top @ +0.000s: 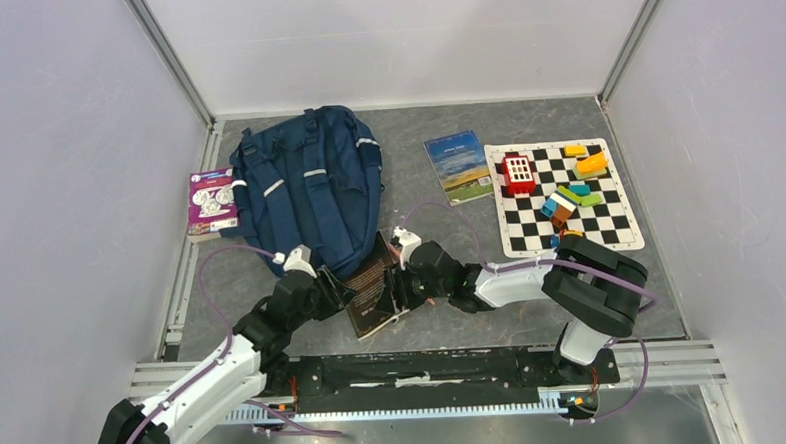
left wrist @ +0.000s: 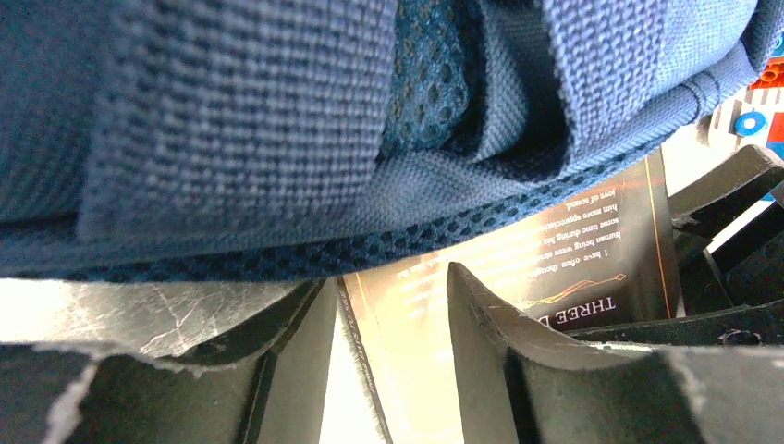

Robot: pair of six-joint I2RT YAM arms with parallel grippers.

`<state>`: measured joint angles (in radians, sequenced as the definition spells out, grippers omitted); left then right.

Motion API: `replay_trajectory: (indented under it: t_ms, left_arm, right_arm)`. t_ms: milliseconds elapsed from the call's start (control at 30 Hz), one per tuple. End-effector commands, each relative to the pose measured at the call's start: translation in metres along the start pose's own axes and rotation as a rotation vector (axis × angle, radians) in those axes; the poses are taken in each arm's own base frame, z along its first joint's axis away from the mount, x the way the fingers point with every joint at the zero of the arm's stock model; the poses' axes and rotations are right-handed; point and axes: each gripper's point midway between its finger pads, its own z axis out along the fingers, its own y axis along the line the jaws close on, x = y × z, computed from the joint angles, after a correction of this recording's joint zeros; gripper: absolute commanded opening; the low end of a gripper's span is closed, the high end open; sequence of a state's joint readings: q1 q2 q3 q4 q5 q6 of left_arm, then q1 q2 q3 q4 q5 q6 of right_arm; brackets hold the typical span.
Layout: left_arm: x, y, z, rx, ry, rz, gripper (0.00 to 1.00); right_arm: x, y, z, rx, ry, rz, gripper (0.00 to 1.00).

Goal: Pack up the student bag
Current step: Pick up the book from the center of the board.

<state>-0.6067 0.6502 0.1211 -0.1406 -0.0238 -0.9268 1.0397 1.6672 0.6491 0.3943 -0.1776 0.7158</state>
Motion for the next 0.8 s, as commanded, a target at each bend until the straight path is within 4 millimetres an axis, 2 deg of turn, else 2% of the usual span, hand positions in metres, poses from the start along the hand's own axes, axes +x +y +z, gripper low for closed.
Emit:
replay_trajectory:
  t_ms: [0,100,167,200,400,500,567,633,700,733,767]
  left_arm:
    - [0.023,0.009,-0.009,-0.013,0.101,0.037,0.53]
    - [0.006,-0.002,-0.017,0.010,0.043,0.076,0.58]
    - [-0.010,-0.013,-0.025,0.023,-0.011,0.111,0.65]
    - [-0.019,-0.020,-0.030,0.036,-0.037,0.136,0.69]
    - [-0.078,-0.059,-0.062,0.046,-0.189,0.309,0.78]
    - [-0.091,-0.079,-0.065,0.079,-0.205,0.349,0.81]
    - [-0.100,-0.076,-0.065,0.013,-0.205,0.374,0.82]
    - [-0.100,-0.066,-0.064,-0.075,-0.161,0.383,0.85]
    - [-0.087,-0.059,-0.058,-0.097,-0.092,0.369,0.87]
    - [-0.079,-0.055,-0.054,-0.093,-0.067,0.345,0.89]
    - [-0.071,-0.054,-0.051,-0.079,-0.048,0.323,0.90]
  right_arm:
    - [0.027,0.023,0.000,-0.062,0.080,0.016,0.40]
    - [0.016,0.028,-0.010,-0.062,0.033,0.025,0.13]
    - [0.005,0.034,-0.018,-0.066,-0.006,0.030,0.02]
    - [-0.001,0.036,-0.023,-0.061,-0.026,0.033,0.00]
    - [-0.037,0.047,-0.055,-0.052,-0.176,0.036,0.00]
    - [-0.044,0.047,-0.065,-0.041,-0.216,0.029,0.00]
    - [-0.043,0.043,-0.066,-0.025,-0.216,0.024,0.00]
    - [-0.040,0.033,-0.065,0.013,-0.215,0.021,0.00]
    - [-0.030,0.024,-0.062,0.036,-0.193,0.023,0.00]
    - [-0.026,0.020,-0.061,0.047,-0.184,0.025,0.03]
    - [-0.020,0.015,-0.058,0.057,-0.173,0.028,0.13]
